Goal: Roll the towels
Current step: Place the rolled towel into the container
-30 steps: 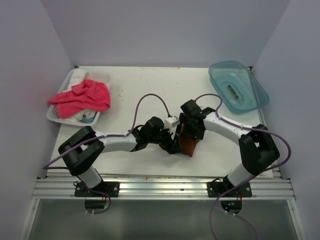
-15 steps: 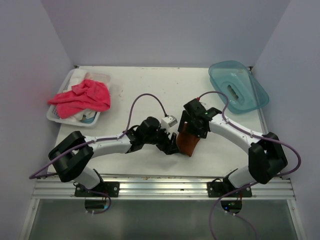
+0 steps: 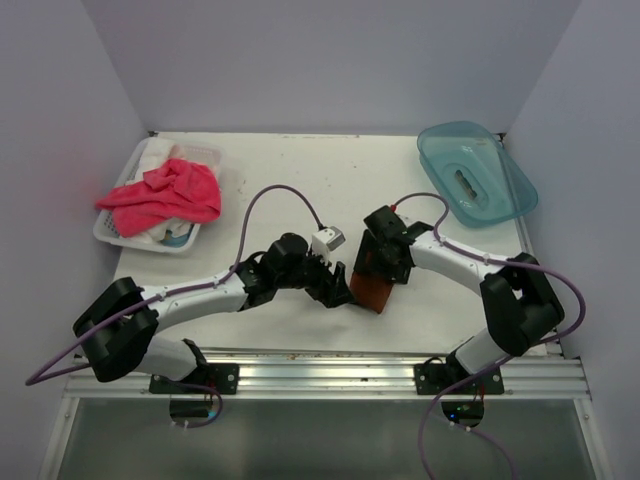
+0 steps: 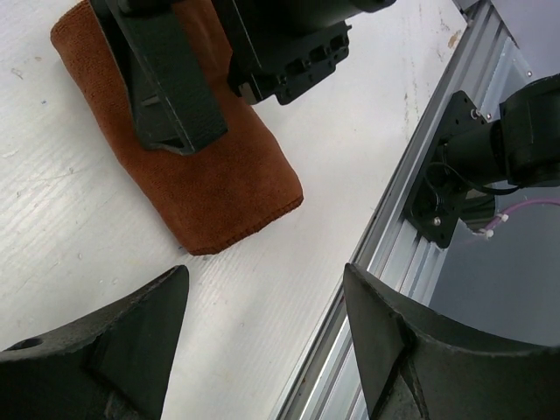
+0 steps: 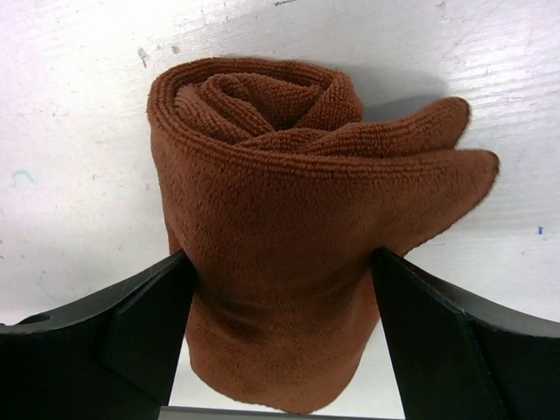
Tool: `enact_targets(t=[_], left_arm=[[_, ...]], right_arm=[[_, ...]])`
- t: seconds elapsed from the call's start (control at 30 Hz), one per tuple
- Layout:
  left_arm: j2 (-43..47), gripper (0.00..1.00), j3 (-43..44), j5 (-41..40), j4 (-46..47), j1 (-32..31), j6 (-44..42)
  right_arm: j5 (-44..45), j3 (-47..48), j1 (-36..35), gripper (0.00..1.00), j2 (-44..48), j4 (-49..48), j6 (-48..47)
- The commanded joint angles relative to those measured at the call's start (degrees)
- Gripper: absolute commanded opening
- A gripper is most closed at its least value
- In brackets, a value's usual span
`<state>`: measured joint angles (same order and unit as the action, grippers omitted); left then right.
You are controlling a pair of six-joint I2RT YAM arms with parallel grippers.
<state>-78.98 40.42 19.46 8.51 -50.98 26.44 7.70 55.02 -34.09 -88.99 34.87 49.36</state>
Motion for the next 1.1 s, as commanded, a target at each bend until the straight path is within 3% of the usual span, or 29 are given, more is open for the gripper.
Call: enact_targets(t=[0.0,0.17,0.23,0.3,0.53,0.83,0.93,1.07], left_arm=[[1.5,0.75,-0.2,-1.1,-0.4,0.4,0.6],[1.1,0.75,0.0,-1.0,-0.7,0.5,0.6],[1.1,0.74,0.1,-1.0,-0.9,0.5,0.5],[1.0,0.74,0.0,-1.1,-0.9,0.5,0.4],[1.2,0.74,0.3,-1.4,-1.4,0.6,0.1],[0.1,0.73,0.4,-0.7,-0.4,0.5,0.2],[-0.5,0.73,0.4,-0.5,-0.3,0.6,0.2],[-0.7,0.73,0.5,-0.4,-0.3,0.7,0.0]], right_arm=[[-1.7,-2.6,-0.1,0.84,-0.6,-6.3,2.0],[-2.1,-7.3,-0.2,0.76,1.3,-14.9,1.9],[-2.1,-7.7,-0.1,0.69,1.2,-15.4,1.6],[-2.2,-7.5,-0.1,0.68,0.2,-15.4,1.1],[-0.3,-5.8,-0.1,0.88,-2.0,-11.8,0.0],[3.7,-2.7,-0.5,0.91,-2.4,-6.1,-1.7],[7.4,-1.3,-1.0,0.84,-4.6,-2.9,-2.1],[6.0,-2.0,-1.0,0.73,-6.0,-4.1,-2.0]])
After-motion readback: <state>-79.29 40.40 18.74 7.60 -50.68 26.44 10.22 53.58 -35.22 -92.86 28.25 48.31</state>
